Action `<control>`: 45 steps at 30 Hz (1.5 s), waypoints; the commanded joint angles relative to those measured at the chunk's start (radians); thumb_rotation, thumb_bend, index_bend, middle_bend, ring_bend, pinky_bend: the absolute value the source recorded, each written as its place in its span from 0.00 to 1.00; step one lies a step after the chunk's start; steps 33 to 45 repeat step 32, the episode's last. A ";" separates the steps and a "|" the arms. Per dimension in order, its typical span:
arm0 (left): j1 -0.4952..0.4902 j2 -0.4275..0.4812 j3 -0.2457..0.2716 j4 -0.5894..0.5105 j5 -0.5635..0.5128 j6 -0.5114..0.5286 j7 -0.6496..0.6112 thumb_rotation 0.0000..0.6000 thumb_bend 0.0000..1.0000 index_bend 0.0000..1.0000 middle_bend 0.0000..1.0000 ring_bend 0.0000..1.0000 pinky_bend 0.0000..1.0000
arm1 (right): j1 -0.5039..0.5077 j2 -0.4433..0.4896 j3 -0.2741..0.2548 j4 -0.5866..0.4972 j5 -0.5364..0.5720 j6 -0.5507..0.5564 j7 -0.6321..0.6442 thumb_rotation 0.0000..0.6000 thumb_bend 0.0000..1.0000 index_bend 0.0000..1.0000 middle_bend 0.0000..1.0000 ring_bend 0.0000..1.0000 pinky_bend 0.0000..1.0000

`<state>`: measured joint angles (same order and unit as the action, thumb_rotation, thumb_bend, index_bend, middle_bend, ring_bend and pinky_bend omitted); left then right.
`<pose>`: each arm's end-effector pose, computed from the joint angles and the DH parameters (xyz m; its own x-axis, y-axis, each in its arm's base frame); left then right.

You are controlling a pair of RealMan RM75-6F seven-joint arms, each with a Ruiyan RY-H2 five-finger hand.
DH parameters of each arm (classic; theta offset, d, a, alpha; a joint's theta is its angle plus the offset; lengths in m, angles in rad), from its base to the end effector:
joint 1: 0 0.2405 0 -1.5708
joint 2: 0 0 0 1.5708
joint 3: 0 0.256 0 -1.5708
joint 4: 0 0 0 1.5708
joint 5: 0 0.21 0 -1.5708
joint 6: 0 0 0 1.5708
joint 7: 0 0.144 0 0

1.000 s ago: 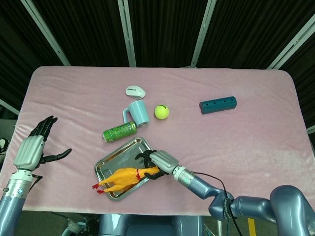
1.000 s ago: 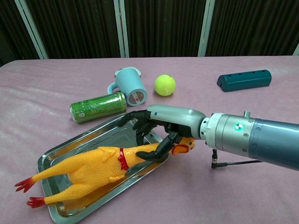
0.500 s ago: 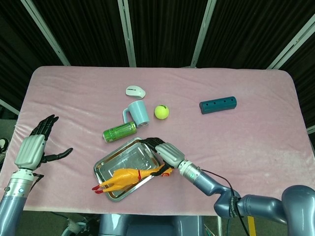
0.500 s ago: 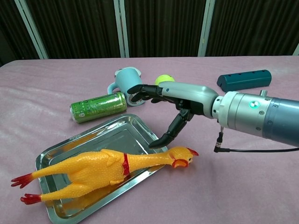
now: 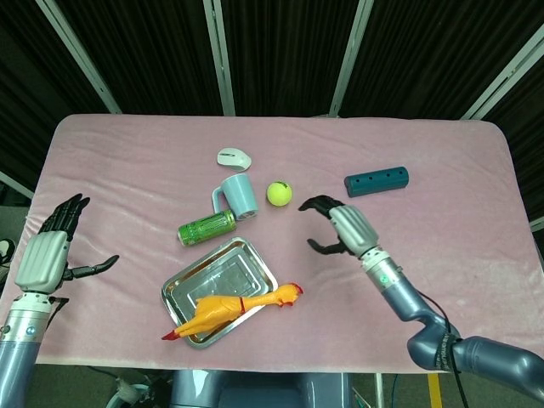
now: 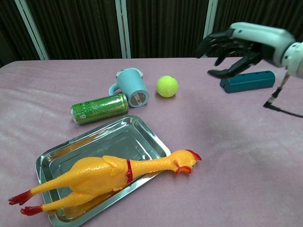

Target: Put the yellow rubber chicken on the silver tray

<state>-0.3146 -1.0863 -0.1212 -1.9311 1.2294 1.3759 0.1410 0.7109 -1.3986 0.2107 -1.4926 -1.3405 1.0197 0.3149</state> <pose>-0.2303 0.2443 0.1453 0.2230 0.0465 0.9737 0.9747 -0.0237 -0.2221 -0.1465 -0.3582 0.0456 0.0057 -0.2976 0.9547 -0.9244 -0.3656 -0.1085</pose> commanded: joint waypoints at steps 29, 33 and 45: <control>0.216 0.009 0.141 0.082 0.221 0.199 -0.020 1.00 0.00 0.01 0.00 0.00 0.04 | -0.523 0.234 -0.197 -0.030 -0.096 0.534 -0.282 1.00 0.45 0.12 0.24 0.07 0.13; 0.238 0.013 0.154 0.081 0.238 0.215 -0.025 1.00 0.00 0.01 0.00 0.00 0.03 | -0.559 0.223 -0.198 -0.028 -0.101 0.577 -0.291 1.00 0.45 0.12 0.24 0.06 0.12; 0.238 0.013 0.154 0.081 0.238 0.215 -0.025 1.00 0.00 0.01 0.00 0.00 0.03 | -0.559 0.223 -0.198 -0.028 -0.101 0.577 -0.291 1.00 0.45 0.12 0.24 0.06 0.12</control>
